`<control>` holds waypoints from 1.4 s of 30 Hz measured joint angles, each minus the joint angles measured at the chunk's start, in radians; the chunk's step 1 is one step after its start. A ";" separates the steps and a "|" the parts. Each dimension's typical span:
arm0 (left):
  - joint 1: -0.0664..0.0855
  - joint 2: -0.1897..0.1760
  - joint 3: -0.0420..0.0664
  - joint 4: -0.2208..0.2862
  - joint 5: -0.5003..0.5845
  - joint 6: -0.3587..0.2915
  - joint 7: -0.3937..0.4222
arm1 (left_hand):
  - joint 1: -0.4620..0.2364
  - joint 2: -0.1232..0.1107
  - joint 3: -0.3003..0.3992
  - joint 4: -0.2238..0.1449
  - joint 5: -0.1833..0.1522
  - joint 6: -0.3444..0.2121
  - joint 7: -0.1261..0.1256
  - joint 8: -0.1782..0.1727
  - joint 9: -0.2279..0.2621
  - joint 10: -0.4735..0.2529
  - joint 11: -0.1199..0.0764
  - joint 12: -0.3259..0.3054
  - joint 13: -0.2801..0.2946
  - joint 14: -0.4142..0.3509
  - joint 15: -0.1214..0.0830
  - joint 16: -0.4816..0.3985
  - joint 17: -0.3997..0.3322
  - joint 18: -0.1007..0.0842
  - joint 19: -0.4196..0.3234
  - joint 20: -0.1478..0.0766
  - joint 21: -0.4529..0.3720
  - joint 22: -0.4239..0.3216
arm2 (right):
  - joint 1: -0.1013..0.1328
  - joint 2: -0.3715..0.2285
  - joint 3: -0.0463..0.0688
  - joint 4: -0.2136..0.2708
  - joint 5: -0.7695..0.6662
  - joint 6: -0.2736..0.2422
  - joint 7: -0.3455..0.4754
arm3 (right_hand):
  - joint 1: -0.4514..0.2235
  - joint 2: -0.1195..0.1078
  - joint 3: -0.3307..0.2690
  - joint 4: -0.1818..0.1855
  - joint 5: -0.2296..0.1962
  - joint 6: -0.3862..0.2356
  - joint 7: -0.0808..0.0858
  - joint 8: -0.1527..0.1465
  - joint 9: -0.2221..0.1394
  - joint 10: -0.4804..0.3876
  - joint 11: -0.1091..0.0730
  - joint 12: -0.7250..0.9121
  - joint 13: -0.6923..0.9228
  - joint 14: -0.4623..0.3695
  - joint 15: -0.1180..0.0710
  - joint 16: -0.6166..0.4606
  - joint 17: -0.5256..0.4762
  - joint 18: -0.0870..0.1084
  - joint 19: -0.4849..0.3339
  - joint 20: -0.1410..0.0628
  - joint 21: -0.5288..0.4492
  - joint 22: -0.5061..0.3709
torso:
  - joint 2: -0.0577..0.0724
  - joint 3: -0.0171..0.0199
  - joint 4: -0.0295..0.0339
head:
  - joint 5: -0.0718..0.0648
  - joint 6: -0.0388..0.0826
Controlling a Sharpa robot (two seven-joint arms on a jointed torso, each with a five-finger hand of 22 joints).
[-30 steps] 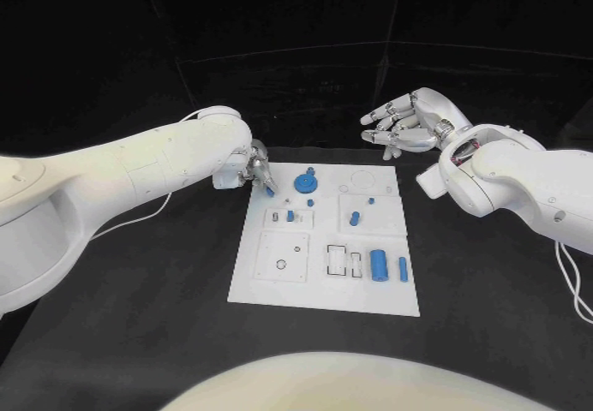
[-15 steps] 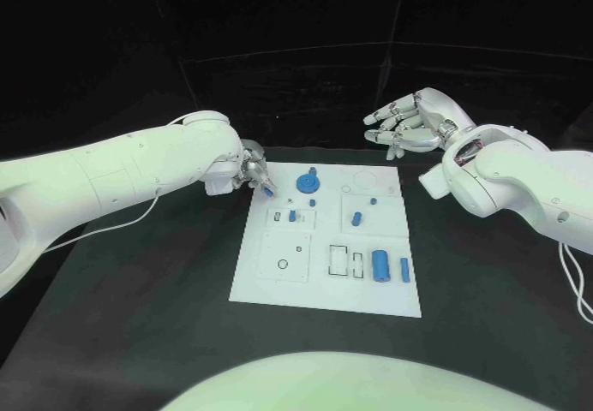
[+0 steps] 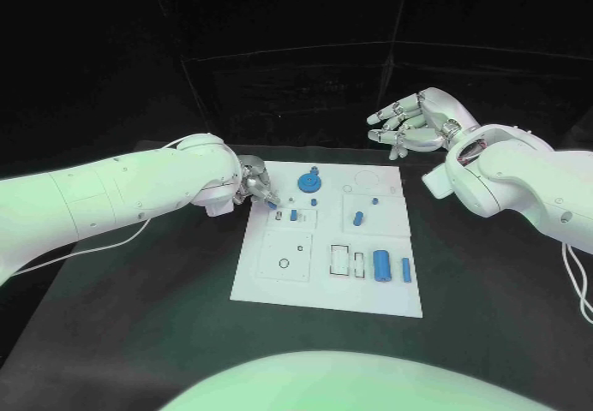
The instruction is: Assemble the parts on the task board
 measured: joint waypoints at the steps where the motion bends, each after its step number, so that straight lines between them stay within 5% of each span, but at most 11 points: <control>1: -0.002 -0.002 0.000 0.005 0.000 -0.006 0.000 | -0.004 -0.004 0.004 -0.001 0.000 0.000 0.000 0.004 0.001 0.000 0.000 0.004 0.001 0.000 0.000 0.000 0.000 0.000 0.000 0.000 0.003 0.001 | 0.000 0.000 0.000 -0.001 0.000 0.000 0.000 | 0.000 0.000 0.000 0.000 0.000 0.000 0.000 0.000 0.000 0.000 0.000 0.000 0.000 0.000 0.000 0.000 0.000 0.000 0.000 0.000 0.000 0.000 | 0.000 0.0000 -0.0002 | 0.000 0.000; 15: -0.011 -0.011 0.000 0.038 -0.001 -0.040 -0.003 | -0.021 -0.020 0.037 -0.020 0.003 0.008 -0.007 0.016 0.007 0.002 -0.002 0.004 0.003 0.000 0.000 0.000 0.000 0.000 0.003 -0.003 0.004 0.004 | 0.000 -0.001 0.000 -0.005 0.001 0.003 0.000 | 0.000 0.000 0.000 0.000 0.000 0.000 0.000 0.000 0.000 0.000 0.000 0.000 0.000 0.000 0.000 0.000 0.000 0.000 0.000 0.000 0.000 0.000 | 0.001 0.0013 -0.0015 | 0.000 -0.002; 42: -0.018 -0.001 -0.005 0.039 -0.013 -0.002 -0.028 | -0.027 -0.025 0.051 -0.026 0.004 0.008 -0.007 0.019 0.009 0.012 -0.008 0.004 0.004 0.000 0.000 0.000 0.000 0.000 0.003 -0.003 0.004 0.004 | 0.000 0.000 0.000 -0.007 0.001 0.006 0.000 | 0.000 0.000 0.000 0.000 0.000 0.000 0.000 0.000 0.000 0.000 0.000 0.000 0.000 0.000 0.000 0.000 0.000 0.000 0.000 0.000 0.000 0.000 | 0.001 0.0012 -0.0013 | 0.001 -0.008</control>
